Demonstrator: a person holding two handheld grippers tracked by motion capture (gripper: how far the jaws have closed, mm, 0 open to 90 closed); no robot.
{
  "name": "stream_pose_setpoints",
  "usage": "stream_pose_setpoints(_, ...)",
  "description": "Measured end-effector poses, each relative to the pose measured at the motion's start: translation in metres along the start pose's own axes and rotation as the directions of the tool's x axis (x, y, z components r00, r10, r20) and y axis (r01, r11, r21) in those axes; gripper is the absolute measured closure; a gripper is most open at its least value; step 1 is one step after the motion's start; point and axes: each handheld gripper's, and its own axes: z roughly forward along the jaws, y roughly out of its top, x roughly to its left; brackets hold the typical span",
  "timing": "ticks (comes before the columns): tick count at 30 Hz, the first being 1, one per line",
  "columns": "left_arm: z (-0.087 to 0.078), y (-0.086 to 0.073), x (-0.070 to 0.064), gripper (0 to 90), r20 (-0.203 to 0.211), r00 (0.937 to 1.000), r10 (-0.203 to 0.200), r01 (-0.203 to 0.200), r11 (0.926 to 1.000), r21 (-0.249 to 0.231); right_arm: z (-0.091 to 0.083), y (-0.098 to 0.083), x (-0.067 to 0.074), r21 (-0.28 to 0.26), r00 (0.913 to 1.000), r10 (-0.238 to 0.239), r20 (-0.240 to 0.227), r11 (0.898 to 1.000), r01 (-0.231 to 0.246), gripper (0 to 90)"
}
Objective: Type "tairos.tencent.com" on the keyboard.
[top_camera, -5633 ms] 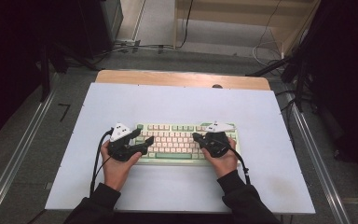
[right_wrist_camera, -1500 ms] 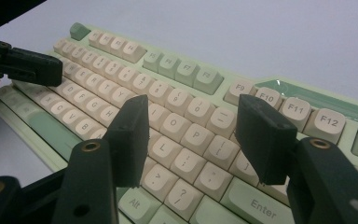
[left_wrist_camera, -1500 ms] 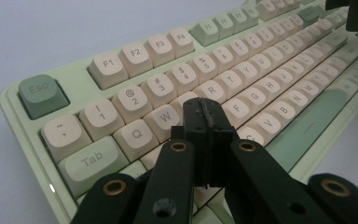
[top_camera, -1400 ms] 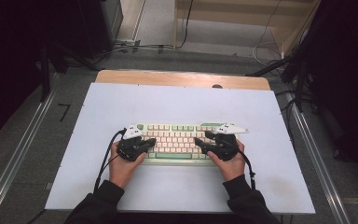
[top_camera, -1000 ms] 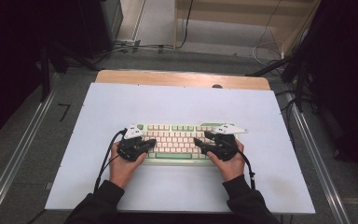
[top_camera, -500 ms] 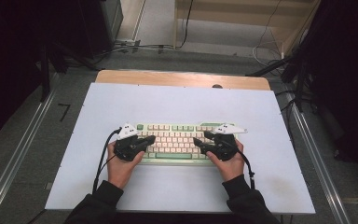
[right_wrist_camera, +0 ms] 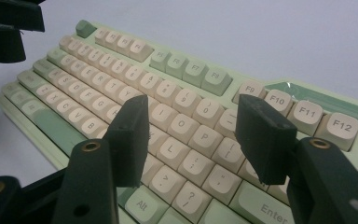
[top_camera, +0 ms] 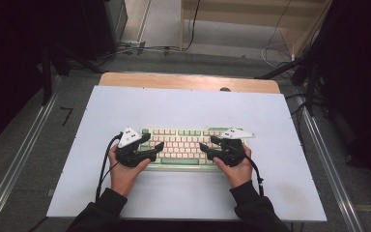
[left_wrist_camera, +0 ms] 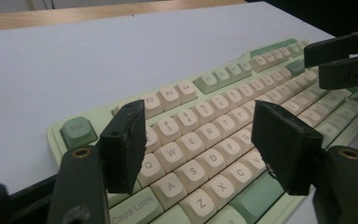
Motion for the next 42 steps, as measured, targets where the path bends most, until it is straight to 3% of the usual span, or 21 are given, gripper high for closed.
stream_pose_setpoints(7,0.001,-0.002,0.004,33.3,-0.027,0.9996,-0.009,0.009,0.9999,0.006,-0.002,-0.002,0.001,0.008,0.9998,-0.02,-0.003,1.0,0.02,54.1)
stream_pose_setpoints(14,0.002,-0.002,0.005,33.3,-0.025,0.9996,-0.015,0.016,0.9998,0.015,-0.002,-0.004,0.005,0.019,0.9982,-0.057,-0.02,0.998,0.057,87.0)
stream_pose_setpoints(31,0.003,-0.002,0.005,33.4,-0.018,0.9996,-0.02,0.021,0.9997,0.015,0.005,-0.011,0.01,0.065,0.9962,-0.074,-0.045,0.995,0.077,87.6)
stream_pose_setpoints(42,0.003,-0.001,0.004,33.4,-0.013,0.9996,-0.023,0.023,0.9996,0.016,0.008,-0.017,0.011,0.103,0.996,-0.082,-0.034,0.991,0.085,87.6)
